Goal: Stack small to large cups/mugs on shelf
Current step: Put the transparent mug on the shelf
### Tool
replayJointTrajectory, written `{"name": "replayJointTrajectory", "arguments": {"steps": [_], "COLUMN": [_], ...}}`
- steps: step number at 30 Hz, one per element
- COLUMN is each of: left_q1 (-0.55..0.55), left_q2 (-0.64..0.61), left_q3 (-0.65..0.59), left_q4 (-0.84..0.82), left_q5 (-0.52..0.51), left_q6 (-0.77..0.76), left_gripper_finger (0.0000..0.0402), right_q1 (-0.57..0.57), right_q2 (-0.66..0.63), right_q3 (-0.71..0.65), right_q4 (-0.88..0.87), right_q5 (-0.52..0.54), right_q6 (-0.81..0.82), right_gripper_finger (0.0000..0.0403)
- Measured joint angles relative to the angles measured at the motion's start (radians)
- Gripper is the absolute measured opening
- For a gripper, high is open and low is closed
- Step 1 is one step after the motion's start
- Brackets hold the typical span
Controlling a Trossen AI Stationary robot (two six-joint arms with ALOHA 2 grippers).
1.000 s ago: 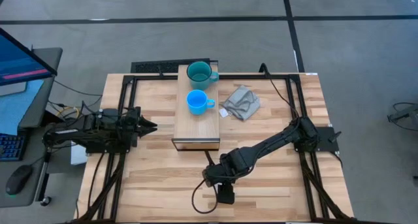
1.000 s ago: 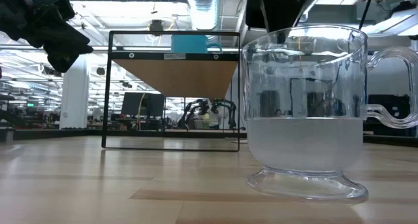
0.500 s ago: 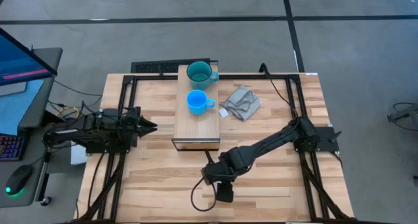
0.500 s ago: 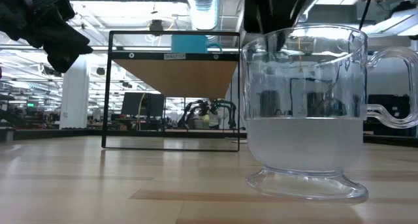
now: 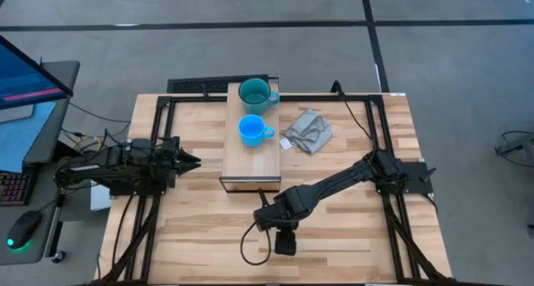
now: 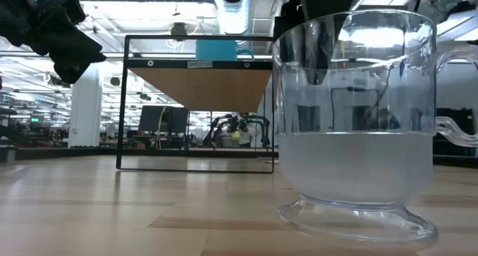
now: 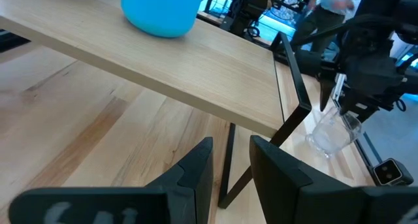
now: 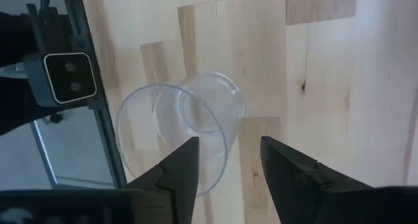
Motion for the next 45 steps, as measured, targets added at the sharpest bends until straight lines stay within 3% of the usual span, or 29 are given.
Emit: {"name": "replayJointTrajectory", "arguments": {"steps": [32, 45], "left_q1": [0.0, 0.0], "left_q2": [0.0, 0.0], "left_q3": [0.0, 0.0], "left_q4": [0.0, 0.0], "left_q5": [0.0, 0.001], "left_q6": [0.015, 0.015], "left_gripper_finger": [0.009, 0.009], "right_q1": [-0.003, -0.003], "right_q2": [0.008, 0.01], "right_q3": [0.0, 0.0], "right_q4": [0.031, 0.034], "right_q5": [-0.05, -0.049], "right_q6": [-0.053, -0.078], "right_gripper_finger": [0.013, 0.0127]}}
